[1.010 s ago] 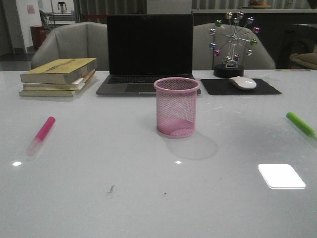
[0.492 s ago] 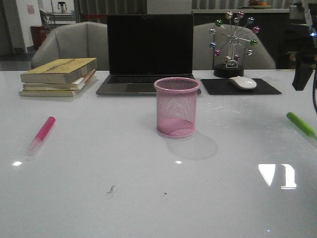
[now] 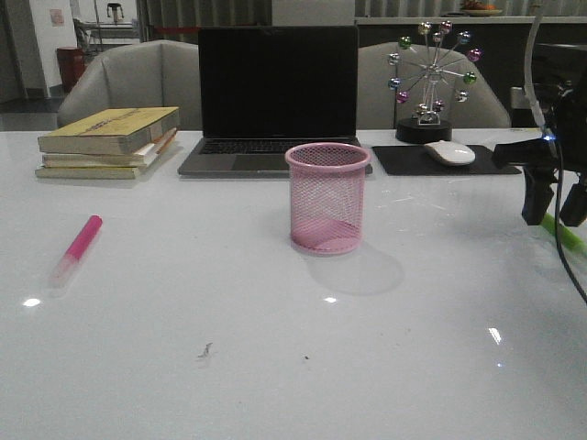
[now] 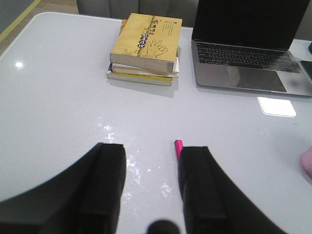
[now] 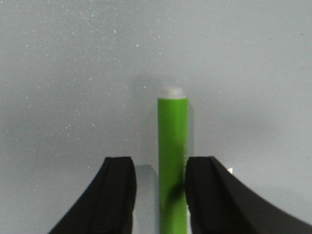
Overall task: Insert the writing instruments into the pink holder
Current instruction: 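Lower the right gripper onto the green highlighter and close on it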
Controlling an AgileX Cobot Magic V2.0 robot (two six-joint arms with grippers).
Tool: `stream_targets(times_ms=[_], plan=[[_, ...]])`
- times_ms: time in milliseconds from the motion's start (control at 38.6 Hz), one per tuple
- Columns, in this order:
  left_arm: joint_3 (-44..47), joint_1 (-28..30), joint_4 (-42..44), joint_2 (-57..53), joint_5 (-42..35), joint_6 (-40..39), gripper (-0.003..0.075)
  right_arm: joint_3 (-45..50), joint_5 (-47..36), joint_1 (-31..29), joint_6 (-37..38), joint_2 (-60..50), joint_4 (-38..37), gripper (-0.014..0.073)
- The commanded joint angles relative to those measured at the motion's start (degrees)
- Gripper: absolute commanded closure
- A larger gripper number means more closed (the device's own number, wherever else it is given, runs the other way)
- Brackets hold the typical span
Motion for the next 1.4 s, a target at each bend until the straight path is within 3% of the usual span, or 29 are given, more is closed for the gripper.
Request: stream_targets(times_ms=[0,337,596,1036,1373], plan=[[-2.1,0.1,-0.9,-0.1,-3.9,-0.3,0.0380,-2.1,-3.3,-0.3,-0.4,-2.3,0.0,0.0211],[-2.1,0.1,-0.9,-0.1,-3.9,-0.3,0.0380,-2.5,-4.8,-0.3,-0.4,-0.7,0.0,0.0217],[-2.1,0.1,-0.9,0.2,-3.9,-0.3,0.0380,-2.5,-4.9,-0.3,-0.4,-0.3,-0.6,0.0385],[-2.1,0.1,-0.9,0.2,-3.9,-0.2,0.0380,-2.5,-4.2,-0.3,-0.3,4.4,-0.6,0.0392],[-2.1,0.1,-0.9,0.3,-4.3,-0.2,0.0380,-2.5,-9.4,0.0,-0.3,-3.0,-0.6,0.0425]])
